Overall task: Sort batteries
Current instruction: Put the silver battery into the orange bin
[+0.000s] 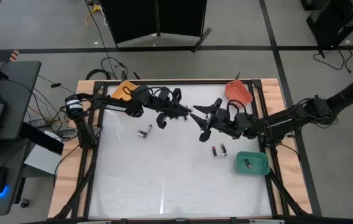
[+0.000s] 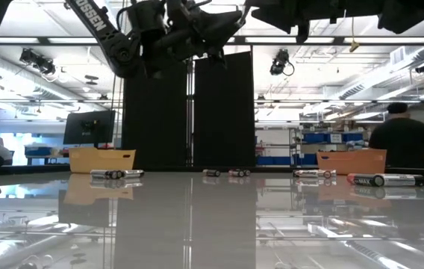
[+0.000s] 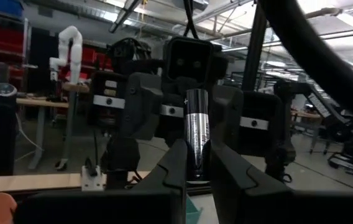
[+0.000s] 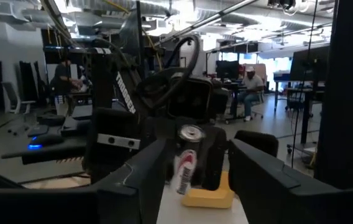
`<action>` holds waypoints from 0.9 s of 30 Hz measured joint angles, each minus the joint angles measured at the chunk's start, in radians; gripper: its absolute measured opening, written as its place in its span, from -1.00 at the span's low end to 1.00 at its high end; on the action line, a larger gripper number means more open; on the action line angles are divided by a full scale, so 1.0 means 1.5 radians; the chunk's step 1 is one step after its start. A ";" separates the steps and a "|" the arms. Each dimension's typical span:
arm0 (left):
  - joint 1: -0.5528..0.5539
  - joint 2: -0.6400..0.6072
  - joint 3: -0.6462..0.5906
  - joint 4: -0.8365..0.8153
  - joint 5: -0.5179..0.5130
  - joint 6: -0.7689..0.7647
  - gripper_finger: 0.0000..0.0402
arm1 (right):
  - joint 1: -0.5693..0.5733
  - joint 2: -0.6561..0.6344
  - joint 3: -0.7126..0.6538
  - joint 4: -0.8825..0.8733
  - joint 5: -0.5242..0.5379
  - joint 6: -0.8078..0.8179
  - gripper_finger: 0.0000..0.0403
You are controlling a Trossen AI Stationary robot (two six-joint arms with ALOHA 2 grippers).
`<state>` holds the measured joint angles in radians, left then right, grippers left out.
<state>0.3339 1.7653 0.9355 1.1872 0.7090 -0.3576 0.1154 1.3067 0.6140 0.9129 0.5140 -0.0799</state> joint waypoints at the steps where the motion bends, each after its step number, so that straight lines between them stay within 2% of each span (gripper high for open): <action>1: -0.002 0.000 0.003 -0.007 -0.003 0.008 -0.76 | 0.000 0.000 0.000 0.002 0.000 -0.002 -0.09; 9: -0.006 0.002 0.017 -0.031 -0.017 0.027 -0.76 | -0.001 0.000 0.000 0.025 -0.015 -0.018 -0.16; 23: -0.023 0.006 0.049 -0.058 -0.021 0.066 -0.76 | -0.010 0.000 0.000 0.025 -0.048 -0.013 -0.65; 27: -0.023 0.006 0.049 -0.061 -0.022 0.067 -0.76 | -0.010 0.000 0.001 0.027 -0.049 -0.015 -0.66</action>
<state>0.2996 1.7744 1.0088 1.0958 0.6761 -0.2569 0.1005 1.3067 0.6147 0.9535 0.4408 -0.1025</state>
